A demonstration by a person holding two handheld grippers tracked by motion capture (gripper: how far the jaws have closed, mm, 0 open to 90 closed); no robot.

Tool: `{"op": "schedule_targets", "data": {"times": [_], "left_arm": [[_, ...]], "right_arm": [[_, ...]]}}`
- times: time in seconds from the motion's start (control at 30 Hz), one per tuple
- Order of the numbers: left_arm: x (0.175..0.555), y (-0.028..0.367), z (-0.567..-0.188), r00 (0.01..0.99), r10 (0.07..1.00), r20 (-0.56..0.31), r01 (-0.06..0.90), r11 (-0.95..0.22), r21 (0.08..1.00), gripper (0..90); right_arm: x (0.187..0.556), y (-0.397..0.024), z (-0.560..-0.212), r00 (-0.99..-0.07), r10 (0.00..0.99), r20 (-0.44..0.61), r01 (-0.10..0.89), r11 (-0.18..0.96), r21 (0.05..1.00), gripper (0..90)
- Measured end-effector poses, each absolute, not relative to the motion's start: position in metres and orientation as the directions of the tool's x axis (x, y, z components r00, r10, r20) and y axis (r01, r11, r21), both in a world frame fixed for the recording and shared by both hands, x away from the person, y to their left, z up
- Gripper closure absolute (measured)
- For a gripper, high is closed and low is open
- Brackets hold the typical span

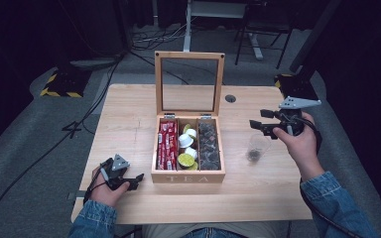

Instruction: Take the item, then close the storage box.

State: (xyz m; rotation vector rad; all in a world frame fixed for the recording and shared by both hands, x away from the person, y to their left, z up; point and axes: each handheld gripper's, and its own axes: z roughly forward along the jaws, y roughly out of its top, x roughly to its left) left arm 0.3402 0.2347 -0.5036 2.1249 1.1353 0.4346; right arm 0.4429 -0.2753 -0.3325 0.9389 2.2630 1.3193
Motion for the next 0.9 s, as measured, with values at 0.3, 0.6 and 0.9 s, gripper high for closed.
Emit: {"op": "schedule_targets", "data": {"times": [0.3, 0.6, 0.9], "left_arm": [[0.341, 0.234, -0.504, 0.565, 0.824, -0.033, 0.605, -0.387, 0.696, 20.4], [0.341, 0.234, -0.504, 0.572, 0.820, -0.025, 0.606, -0.401, 0.687, 14.3], [0.341, 0.234, -0.504, 0.566, 0.824, -0.023, 0.606, -0.398, 0.689, 14.2]], "right_arm": [[0.466, -0.253, -0.308, -0.731, 0.682, 0.027, 0.324, 0.312, 0.893, 31.3], [0.497, -0.230, -0.297, -0.733, 0.680, 0.030, 0.314, 0.299, 0.901, 24.4], [0.536, -0.206, -0.294, -0.700, 0.712, 0.052, 0.335, 0.264, 0.904, 18.2]]}}
